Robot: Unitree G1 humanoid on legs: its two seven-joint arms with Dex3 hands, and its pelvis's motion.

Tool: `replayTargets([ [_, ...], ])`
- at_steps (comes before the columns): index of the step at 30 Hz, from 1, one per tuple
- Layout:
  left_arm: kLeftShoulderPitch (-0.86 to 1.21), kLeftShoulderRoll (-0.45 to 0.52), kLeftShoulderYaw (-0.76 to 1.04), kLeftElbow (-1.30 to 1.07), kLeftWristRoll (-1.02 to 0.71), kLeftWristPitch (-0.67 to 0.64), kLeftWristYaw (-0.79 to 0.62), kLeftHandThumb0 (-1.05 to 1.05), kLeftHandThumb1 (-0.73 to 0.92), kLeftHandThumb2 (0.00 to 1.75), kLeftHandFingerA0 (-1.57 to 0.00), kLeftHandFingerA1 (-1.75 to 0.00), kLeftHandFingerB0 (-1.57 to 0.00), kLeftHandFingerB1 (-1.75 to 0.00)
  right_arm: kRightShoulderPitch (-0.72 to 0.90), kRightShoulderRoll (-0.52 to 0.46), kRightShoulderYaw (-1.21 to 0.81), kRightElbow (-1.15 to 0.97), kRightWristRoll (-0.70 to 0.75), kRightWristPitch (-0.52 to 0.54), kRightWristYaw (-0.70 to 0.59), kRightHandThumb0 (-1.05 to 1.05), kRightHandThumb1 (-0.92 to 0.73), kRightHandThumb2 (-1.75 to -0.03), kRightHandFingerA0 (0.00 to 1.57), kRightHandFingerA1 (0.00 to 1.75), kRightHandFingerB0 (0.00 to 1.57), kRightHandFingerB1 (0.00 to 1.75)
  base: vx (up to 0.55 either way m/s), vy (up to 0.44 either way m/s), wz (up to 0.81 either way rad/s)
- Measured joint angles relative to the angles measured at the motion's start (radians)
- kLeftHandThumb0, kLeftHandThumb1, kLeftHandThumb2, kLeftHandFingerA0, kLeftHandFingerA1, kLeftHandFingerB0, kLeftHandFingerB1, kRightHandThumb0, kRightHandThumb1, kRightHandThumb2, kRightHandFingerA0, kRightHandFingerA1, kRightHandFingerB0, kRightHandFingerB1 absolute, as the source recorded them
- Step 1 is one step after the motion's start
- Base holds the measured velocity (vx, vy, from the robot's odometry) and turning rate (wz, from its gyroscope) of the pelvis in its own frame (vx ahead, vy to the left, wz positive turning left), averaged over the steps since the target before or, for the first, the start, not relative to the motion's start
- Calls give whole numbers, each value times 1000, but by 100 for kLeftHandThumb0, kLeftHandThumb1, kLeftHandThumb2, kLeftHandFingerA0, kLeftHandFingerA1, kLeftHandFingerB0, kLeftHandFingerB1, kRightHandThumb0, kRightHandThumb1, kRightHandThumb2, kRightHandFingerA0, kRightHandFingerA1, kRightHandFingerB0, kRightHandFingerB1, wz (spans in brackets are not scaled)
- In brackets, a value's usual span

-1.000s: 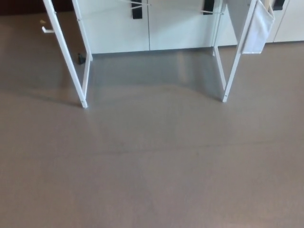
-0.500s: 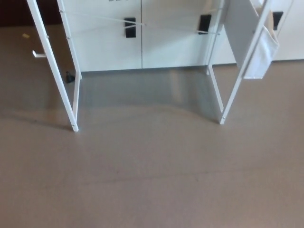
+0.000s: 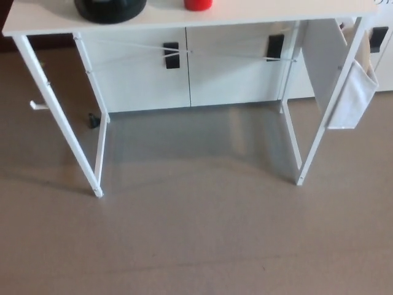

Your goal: The robot walk towards a table in front and uses its left hand to pick up the pot from the base and pour water to the cup on the right hand side

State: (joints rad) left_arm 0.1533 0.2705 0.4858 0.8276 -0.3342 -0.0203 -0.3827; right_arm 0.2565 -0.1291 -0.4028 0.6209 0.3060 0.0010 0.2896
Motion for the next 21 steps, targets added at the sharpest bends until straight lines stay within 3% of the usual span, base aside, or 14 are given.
replayTargets([
  [1,1,0,0,2,0,0,0,-11,51,56,-46,-41,-38,-36,2,0,0,2,-1,0,0,-9,-59,-56,55,47,28,34,197,120,-17],
  [2,1,0,0,4,0,0,0,-12,51,56,-46,-41,-38,-36,3,0,0,3,-1,0,0,-8,-42,-87,43,62,16,49,276,138,-17],
  [4,2,1,0,5,0,0,0,-12,51,56,-46,-41,-37,-36,7,0,0,4,-1,-1,1,-8,-42,-87,42,61,16,49,397,165,-13],
  [6,-4,5,0,5,0,1,-2,-11,51,56,-46,-41,-37,-36,6,4,2,3,-1,-2,4,-8,-41,-86,44,62,17,50,528,178,-51],
  [7,-6,9,2,2,-1,1,0,-10,52,56,-46,-41,-37,-36,4,6,4,-2,-1,-3,6,-10,-58,-57,54,46,28,34,521,172,10],
  [10,-7,9,2,-3,-2,1,0,-14,52,57,-46,-41,-37,-36,11,8,6,-9,-1,-3,6,-9,-58,-56,55,47,28,34,302,133,4],
  [11,-5,9,2,-1,-2,1,0,-13,52,57,-46,-41,-37,-36,13,8,6,-11,-1,-3,5,-7,-42,-88,47,64,17,50,265,80,15],
  [14,-4,9,2,-1,-2,1,1,-14,52,57,-46,-42,-36,-36,15,8,6,-9,-1,-3,6,-8,-42,-88,53,67,17,50,267,34,8],
  [15,-4,9,2,-1,-2,1,1,-14,51,57,-45,-42,-36,-36,15,8,6,-8,-2,-3,6,-10,-58,-57,61,50,29,35,282,-20,8],
  [21,0,8,0,6,-2,2,-1,-12,53,56,-46,-42,-37,-36,11,8,9,3,-5,-8,8,-15,-58,-57,60,50,29,35,380,-59,9],
])
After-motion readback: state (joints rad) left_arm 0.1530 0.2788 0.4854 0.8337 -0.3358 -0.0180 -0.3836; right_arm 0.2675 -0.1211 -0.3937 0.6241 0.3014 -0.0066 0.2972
